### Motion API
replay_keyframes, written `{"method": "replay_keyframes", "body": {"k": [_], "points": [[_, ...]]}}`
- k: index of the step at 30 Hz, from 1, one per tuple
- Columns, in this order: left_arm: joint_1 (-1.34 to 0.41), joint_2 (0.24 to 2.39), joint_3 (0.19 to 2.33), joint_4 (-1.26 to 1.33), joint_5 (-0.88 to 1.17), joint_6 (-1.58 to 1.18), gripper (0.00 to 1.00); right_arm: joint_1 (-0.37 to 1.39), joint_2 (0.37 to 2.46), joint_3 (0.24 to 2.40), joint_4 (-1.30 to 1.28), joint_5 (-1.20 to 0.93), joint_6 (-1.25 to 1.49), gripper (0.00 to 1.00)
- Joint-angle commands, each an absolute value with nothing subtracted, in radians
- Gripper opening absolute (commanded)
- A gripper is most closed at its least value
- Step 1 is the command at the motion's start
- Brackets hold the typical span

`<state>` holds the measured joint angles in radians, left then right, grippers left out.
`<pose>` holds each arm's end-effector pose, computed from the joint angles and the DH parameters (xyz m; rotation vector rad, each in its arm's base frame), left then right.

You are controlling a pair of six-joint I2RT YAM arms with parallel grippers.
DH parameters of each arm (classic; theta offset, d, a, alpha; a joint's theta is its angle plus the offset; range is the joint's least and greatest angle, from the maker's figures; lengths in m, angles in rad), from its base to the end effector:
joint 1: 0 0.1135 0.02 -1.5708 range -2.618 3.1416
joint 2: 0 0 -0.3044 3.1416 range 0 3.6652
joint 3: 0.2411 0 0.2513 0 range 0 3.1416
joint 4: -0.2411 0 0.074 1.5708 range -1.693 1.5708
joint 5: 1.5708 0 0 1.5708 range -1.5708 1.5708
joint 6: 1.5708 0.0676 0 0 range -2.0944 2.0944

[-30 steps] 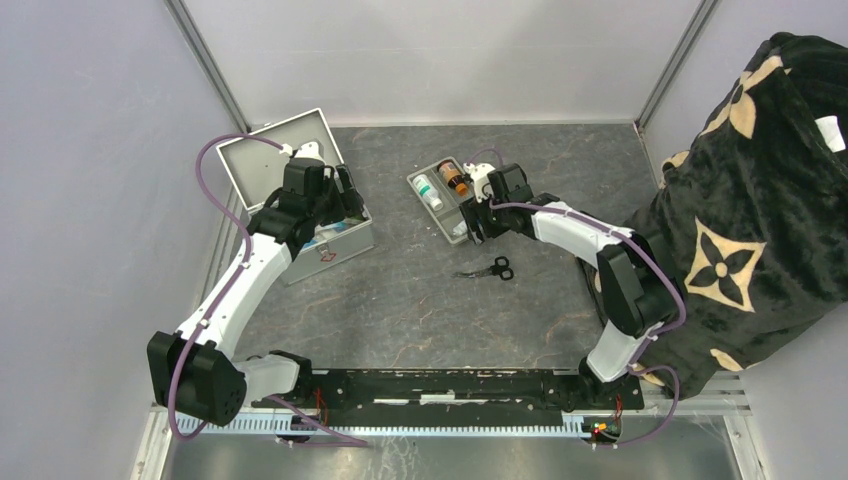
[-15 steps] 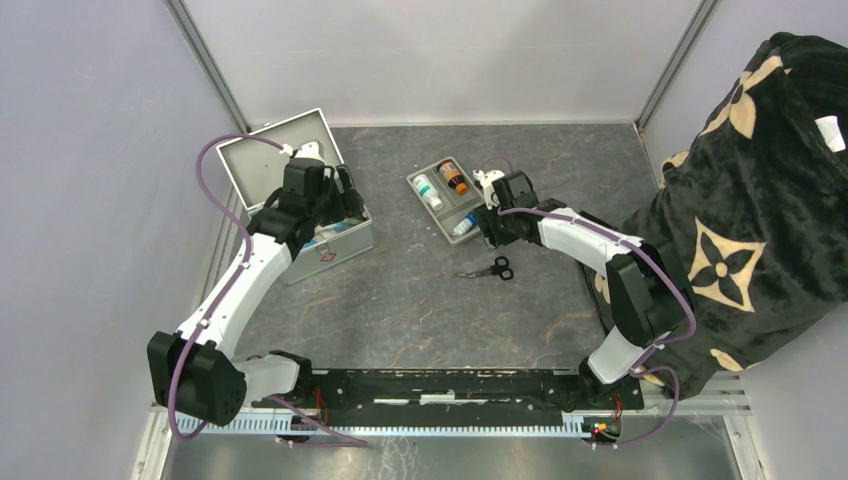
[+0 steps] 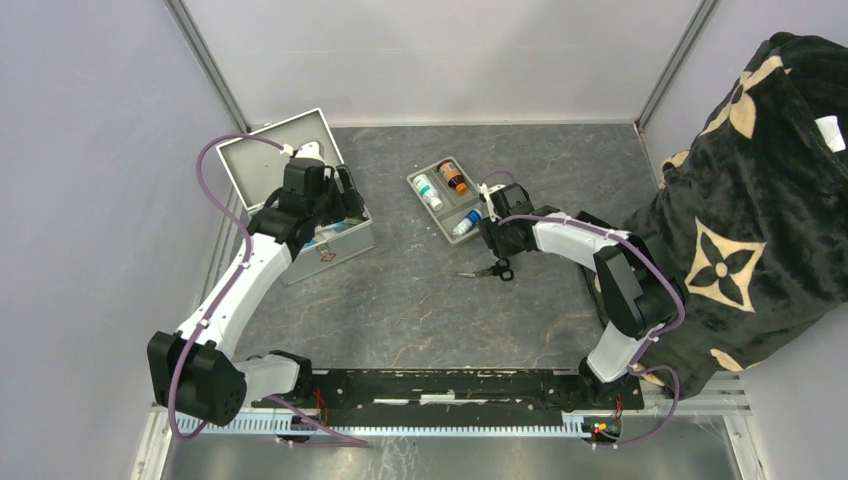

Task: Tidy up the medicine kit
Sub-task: Adjust the scissors at the center of the board.

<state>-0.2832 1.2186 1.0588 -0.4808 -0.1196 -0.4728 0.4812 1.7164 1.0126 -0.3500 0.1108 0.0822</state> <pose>0.2698 -0.0701 0.3353 -0.2765 2.2039 -0.2876 0.3215 0.1595 0.1798 -0.4806 2.5704 0.0529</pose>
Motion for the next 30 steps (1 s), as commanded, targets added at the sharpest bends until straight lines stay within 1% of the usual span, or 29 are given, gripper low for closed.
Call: {"method": "replay_keyframes", "body": {"k": [1, 6, 10, 17, 23, 26, 27, 30], "points": [[-0.287, 1.216, 1.057, -0.455, -0.102, -0.460, 0.84, 0.478, 1.715, 0.999, -0.374, 0.188, 0.113, 0.64], [-0.287, 1.229, 1.054, -0.450, -0.092, -0.463, 0.84, 0.478, 1.690, 0.957, -0.406, 0.234, 0.122, 0.65], [-0.287, 1.238, 1.054, -0.445, -0.085, -0.465, 0.84, 0.478, 1.651, 0.917, -0.448, 0.227, 0.131, 0.65], [-0.288, 1.254, 1.057, -0.439, -0.076, -0.468, 0.84, 0.488, 1.581, 0.847, -0.497, 0.055, 0.130, 0.64], [-0.289, 1.263, 1.064, -0.437, -0.071, -0.469, 0.83, 0.542, 1.551, 0.818, -0.503, -0.056, 0.130, 0.64], [-0.290, 1.263, 1.068, -0.436, -0.069, -0.468, 0.83, 0.542, 1.504, 0.820, -0.466, -0.008, 0.148, 0.64], [-0.290, 1.260, 1.067, -0.436, -0.070, -0.467, 0.83, 0.543, 1.482, 0.825, -0.449, 0.046, 0.151, 0.64], [-0.290, 1.253, 1.066, -0.437, -0.077, -0.464, 0.83, 0.546, 1.440, 0.850, -0.407, 0.077, 0.143, 0.65]]}}
